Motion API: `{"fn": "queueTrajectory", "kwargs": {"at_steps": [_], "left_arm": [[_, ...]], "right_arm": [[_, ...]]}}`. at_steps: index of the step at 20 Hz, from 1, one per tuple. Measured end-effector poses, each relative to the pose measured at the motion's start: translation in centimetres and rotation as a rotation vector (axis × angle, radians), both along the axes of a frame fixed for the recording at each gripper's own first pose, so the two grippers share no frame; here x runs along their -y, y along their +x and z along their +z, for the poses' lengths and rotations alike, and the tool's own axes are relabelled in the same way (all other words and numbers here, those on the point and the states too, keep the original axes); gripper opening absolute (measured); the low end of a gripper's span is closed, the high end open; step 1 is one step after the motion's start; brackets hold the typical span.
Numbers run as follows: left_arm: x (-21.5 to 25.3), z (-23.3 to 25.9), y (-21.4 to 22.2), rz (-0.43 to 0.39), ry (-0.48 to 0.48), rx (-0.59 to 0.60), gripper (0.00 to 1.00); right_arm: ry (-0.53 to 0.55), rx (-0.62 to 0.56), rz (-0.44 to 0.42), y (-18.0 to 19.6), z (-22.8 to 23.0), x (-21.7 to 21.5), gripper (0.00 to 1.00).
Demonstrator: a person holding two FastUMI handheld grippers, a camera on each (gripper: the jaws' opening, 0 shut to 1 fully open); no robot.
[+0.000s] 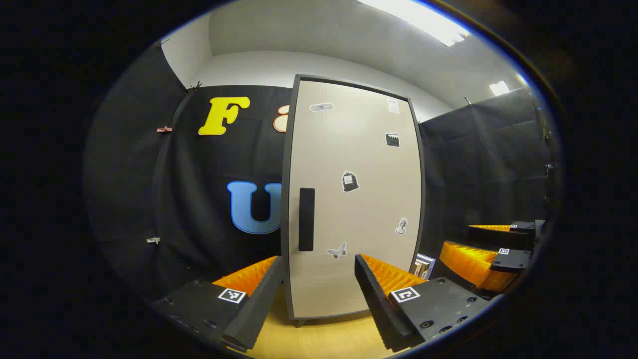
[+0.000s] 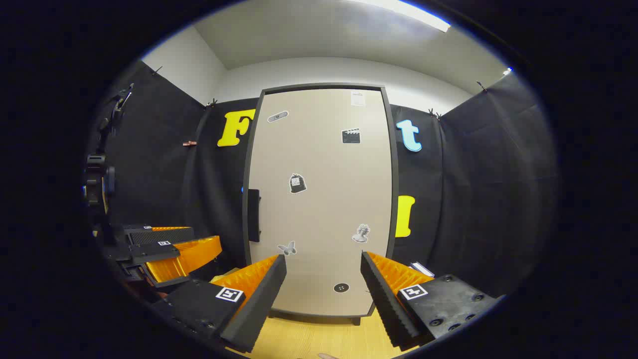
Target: Open the cabinet door with the right hand, grasp the bottle in the cabinet with the left hand and place it on the coaster, then close the cabinet door with the right hand.
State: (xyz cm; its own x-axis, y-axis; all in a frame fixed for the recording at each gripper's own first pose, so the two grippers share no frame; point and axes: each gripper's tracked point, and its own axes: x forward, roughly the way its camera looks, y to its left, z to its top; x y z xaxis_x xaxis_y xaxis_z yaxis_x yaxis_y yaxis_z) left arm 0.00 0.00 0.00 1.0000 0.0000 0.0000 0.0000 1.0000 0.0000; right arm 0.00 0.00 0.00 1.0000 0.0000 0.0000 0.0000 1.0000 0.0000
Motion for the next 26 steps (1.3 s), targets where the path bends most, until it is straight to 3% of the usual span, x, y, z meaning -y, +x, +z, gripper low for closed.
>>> {"fn": "queueTrajectory", "kwargs": {"at_steps": [5, 9, 26], "left_arm": [[-0.2, 0.1, 0.9, -0.024, 0.002, 0.006, 0.9], [-0.5, 0.1, 1.2, -0.023, -0.007, 0.009, 0.9], [-0.5, -0.3, 1.2, -0.009, -0.029, 0.008, 0.9]], "right_arm": [[0.019, 0.005, 0.04, 0.5, 0.1, -1.5, 0.98], [-0.015, 0.025, 0.024, 0.6, 0.5, -1.1, 0.98], [0.012, 0.003, 0.065, 1.1, 0.4, -1.2, 0.98]]}}
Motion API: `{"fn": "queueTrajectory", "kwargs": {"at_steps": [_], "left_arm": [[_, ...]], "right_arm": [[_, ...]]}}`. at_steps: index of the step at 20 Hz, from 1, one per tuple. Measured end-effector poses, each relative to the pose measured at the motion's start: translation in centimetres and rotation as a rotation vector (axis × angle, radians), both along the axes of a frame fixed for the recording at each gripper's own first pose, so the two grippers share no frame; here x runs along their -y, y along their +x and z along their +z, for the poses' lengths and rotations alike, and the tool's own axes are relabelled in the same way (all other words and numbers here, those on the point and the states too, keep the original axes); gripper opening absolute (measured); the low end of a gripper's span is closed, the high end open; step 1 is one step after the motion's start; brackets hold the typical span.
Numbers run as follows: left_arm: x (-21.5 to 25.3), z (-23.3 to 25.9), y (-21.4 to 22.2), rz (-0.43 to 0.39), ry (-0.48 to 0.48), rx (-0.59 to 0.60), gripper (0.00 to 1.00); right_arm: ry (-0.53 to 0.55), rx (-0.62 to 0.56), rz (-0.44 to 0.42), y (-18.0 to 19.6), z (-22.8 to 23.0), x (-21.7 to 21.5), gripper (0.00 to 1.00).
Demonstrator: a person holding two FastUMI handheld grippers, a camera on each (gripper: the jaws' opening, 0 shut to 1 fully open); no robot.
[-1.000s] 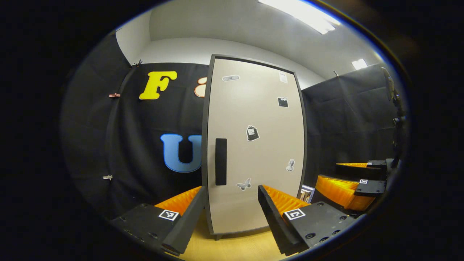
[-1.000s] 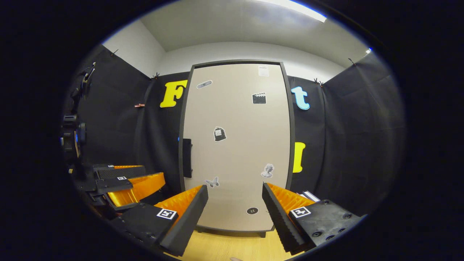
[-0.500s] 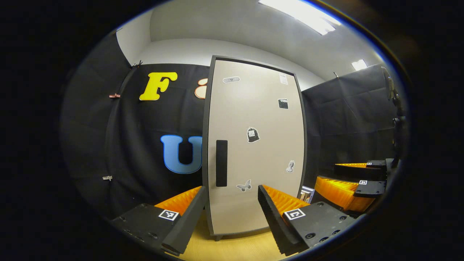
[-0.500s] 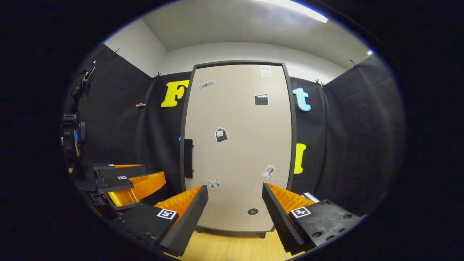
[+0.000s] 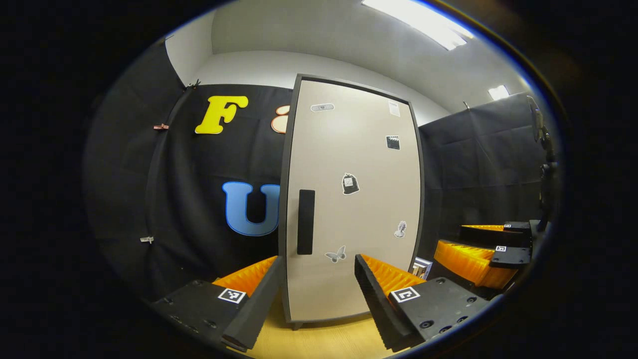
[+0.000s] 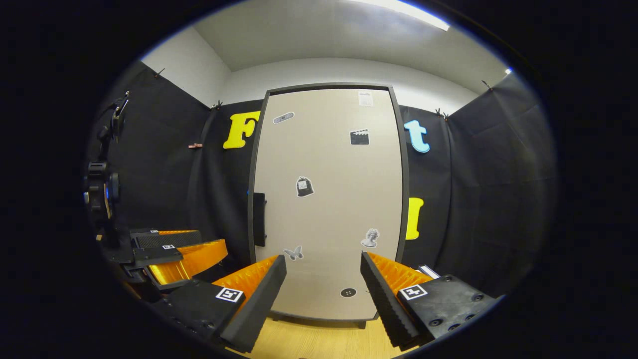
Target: Open the cabinet door with the right hand, grasp the bottle in the cabinet with the left hand and place it on the coaster, then close the cabinet door with the right hand.
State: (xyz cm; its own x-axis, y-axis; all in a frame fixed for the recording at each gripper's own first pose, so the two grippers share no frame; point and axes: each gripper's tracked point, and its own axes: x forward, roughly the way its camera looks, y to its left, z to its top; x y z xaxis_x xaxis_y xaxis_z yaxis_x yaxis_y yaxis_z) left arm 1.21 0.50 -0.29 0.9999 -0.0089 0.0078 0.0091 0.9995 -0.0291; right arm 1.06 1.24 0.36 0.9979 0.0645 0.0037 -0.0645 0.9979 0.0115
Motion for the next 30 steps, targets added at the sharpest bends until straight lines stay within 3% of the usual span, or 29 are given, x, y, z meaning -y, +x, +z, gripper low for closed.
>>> {"fn": "queueTrajectory", "kwargs": {"at_steps": [7, 16, 25, 30], "left_arm": [[-3.9, -0.4, -0.5, 0.083, 0.006, -0.004, 0.9], [-11.6, -0.8, -1.8, 0.188, 0.042, -0.009, 0.9], [-18.2, -2.5, -1.7, 0.206, 0.047, -0.044, 0.9], [-20.3, -3.1, -1.9, 0.187, 0.022, -0.052, 0.9]], "right_arm": [[0.008, 0.059, 0.084, 1.6, 1.5, -3.2, 0.97], [0.065, 0.053, 0.162, 6.9, 1.4, -10.6, 0.98], [0.019, 0.047, 0.081, 14.1, -0.6, -16.6, 0.95], [-0.005, 0.032, -0.017, 18.0, -1.9, -16.4, 0.95]]}}
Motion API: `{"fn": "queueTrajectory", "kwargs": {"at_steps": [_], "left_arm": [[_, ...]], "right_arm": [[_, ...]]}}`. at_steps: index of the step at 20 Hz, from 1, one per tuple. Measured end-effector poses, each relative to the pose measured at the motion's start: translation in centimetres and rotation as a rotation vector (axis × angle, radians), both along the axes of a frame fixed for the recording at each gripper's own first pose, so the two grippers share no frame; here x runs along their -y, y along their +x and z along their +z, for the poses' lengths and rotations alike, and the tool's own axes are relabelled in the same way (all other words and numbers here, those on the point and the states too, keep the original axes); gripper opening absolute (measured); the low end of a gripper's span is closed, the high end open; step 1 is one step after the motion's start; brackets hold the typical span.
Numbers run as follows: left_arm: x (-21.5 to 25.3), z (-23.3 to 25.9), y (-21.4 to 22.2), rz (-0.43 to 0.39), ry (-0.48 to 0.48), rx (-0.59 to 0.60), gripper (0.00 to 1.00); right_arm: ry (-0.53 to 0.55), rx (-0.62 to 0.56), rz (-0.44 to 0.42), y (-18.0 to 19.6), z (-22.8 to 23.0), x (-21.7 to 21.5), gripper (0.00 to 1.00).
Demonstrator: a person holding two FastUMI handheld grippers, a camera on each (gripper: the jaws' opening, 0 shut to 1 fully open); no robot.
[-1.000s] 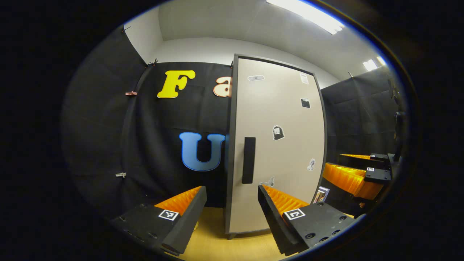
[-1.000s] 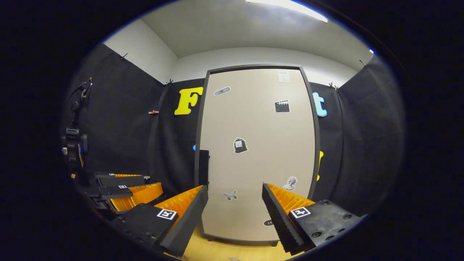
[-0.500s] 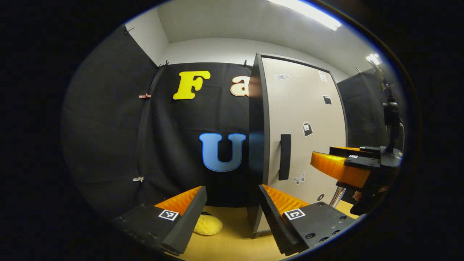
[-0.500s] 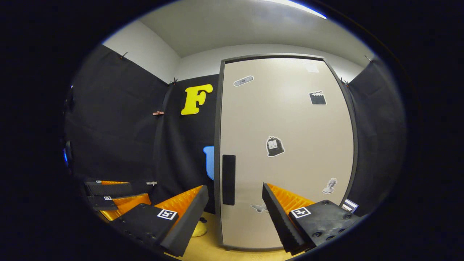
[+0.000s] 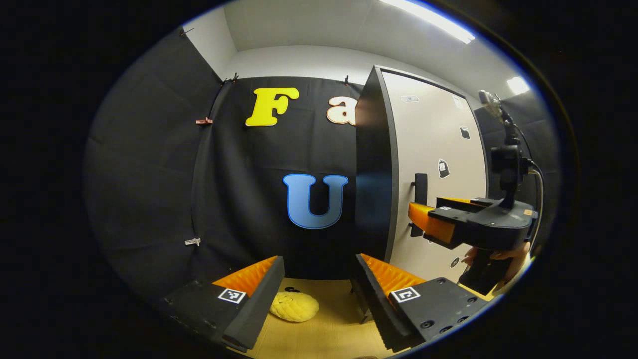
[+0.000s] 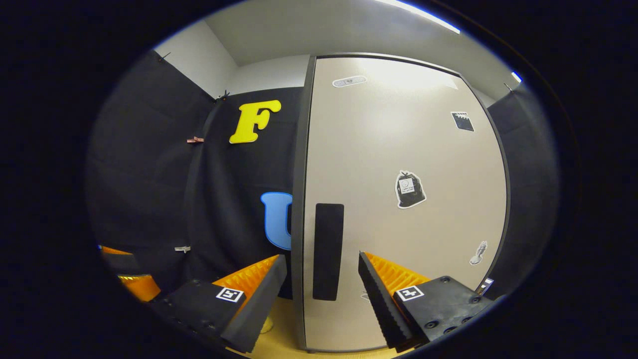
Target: Open the cabinet door with the right hand, grasp the bottle in the cabinet with the left hand and place it on the coaster, then close the cabinet door with the right hand.
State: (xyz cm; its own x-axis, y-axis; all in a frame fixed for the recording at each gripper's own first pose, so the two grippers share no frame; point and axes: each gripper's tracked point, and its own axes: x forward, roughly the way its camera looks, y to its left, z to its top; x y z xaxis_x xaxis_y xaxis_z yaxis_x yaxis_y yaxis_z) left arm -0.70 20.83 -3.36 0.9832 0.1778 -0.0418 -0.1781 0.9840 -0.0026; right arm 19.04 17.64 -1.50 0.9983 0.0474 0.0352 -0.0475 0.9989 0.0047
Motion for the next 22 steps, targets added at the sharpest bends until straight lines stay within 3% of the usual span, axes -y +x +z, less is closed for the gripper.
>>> {"fn": "queueTrajectory", "kwargs": {"at_steps": [6, 9, 13, 14, 16, 17, 18, 19, 20, 21, 22], "left_arm": [[-2.1, -0.5, 0.3, -0.002, -0.01, -0.006, 0.9], [-3.0, -0.9, 0.5, 0.001, -0.023, -0.008, 0.9], [-3.6, -1.3, 0.6, -0.001, -0.033, -0.018, 0.9], [-3.7, -1.3, 0.6, -0.002, -0.034, -0.017, 0.9], [-3.8, -1.3, 0.5, -0.003, -0.036, -0.014, 0.9], [-3.7, -1.4, 0.4, -0.002, -0.037, -0.014, 0.9], [-3.8, -1.4, 0.4, -0.001, -0.036, -0.017, 0.9], [-3.7, -1.4, 0.3, -0.001, -0.036, -0.02, 0.9], [-3.7, -1.5, 0.2, 0.0, -0.036, -0.021, 0.9], [-3.6, -1.5, 0.1, 0.001, -0.035, -0.023, 0.9], [-3.6, -1.4, -0.2, 0.004, -0.037, -0.024, 0.9]], "right_arm": [[-0.036, -0.007, -0.077, 2.6, -1.0, 0.2, 0.9], [-0.035, -0.011, -0.084, 3.2, -1.2, -0.4, 0.77], [-0.073, -0.005, -0.143, 3.6, -1.3, 0.4, 0.75], [-0.079, -0.003, -0.147, 3.8, -1.3, 0.4, 0.62], [-0.087, 0.001, -0.139, 3.5, -1.4, 0.2, 0.54], [-0.077, 0.003, -0.139, 3.2, -0.8, 0.4, 0.55], [-0.068, -0.006, -0.137, 3.6, -1.3, 0.3, 0.39], [-0.054, -0.003, -0.138, 3.5, -1.2, 0.6, 0.39], [-0.035, -0.013, -0.134, 3.6, -1.3, 0.5, 0.31], [-0.024, -0.018, -0.131, 3.5, -1.4, 0.5, 0.31], [-0.029, -0.023, -0.137, 3.4, -1.2, 0.7, 0.24]]}}
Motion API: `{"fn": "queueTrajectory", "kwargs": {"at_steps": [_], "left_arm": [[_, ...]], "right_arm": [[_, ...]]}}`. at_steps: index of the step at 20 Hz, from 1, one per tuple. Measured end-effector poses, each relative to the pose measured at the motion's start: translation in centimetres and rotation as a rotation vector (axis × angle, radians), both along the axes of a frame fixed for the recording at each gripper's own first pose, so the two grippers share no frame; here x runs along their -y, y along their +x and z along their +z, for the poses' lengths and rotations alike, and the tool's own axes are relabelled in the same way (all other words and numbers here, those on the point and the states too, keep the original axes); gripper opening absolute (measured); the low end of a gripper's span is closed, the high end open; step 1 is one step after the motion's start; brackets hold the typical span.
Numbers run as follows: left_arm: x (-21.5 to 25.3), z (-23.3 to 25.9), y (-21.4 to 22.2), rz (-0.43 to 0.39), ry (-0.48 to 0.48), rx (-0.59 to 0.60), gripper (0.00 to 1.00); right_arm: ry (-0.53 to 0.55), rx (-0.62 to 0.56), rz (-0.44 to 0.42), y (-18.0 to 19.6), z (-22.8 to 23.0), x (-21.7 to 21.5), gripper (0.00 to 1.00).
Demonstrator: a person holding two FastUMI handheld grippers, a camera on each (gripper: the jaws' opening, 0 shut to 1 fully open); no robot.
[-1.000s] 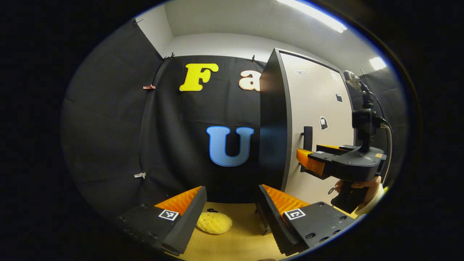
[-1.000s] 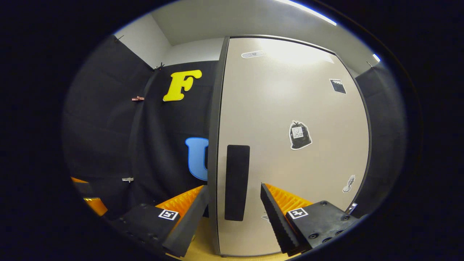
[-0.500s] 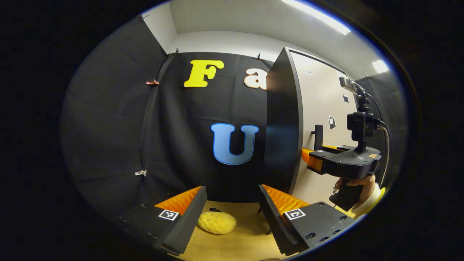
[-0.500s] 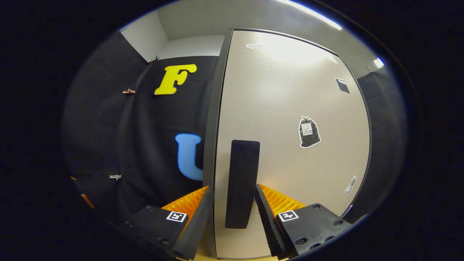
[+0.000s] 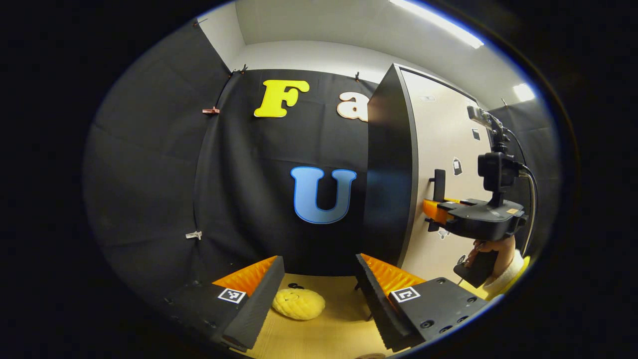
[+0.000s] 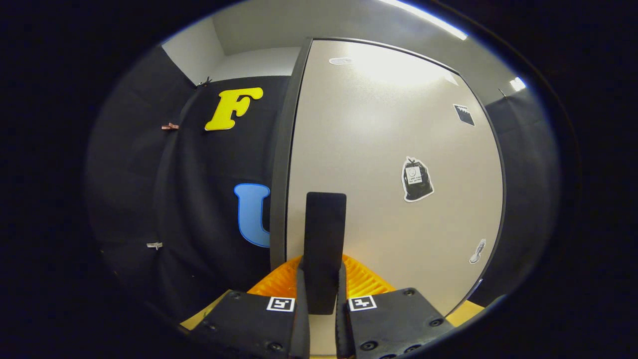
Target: Open the cabinet door with the right hand, grasp the bottle in the cabinet with the left hand and place it on the coaster, then close the cabinet door with the right hand.
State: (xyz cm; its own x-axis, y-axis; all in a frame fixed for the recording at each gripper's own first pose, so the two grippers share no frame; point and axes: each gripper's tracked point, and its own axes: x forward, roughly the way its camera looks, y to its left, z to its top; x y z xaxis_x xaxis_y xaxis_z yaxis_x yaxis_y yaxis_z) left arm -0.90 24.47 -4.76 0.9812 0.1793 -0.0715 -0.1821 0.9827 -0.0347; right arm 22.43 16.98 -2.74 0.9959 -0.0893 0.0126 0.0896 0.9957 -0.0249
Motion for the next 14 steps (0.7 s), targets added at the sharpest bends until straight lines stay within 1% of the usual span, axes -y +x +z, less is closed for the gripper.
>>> {"fn": "queueTrajectory", "kwargs": {"at_steps": [2, 5, 8, 10, 14], "left_arm": [[0.0, 0.3, -0.3, 0.007, -0.003, 0.005, 0.9], [-0.3, 0.8, -0.1, 0.018, 0.003, 0.014, 0.9], [0.4, 1.3, 0.4, 0.004, 0.002, 0.018, 0.9], [1.8, 1.6, 0.5, -0.016, 0.0, 0.021, 0.9], [4.6, 1.4, -1.1, -0.057, 0.014, 0.029, 0.9]], "right_arm": [[-0.014, -0.014, 0.006, -0.3, -0.1, -0.1, 0.15], [0.0, -0.031, 0.044, -1.6, 0.1, -0.4, 0.15], [-0.004, -0.029, 0.078, -3.9, 0.9, -0.8, 0.15], [-0.013, -0.015, 0.098, -5.1, 1.3, -0.7, 0.15], [-0.014, -0.026, 0.13, -8.4, 1.7, 0.4, 0.15]]}}
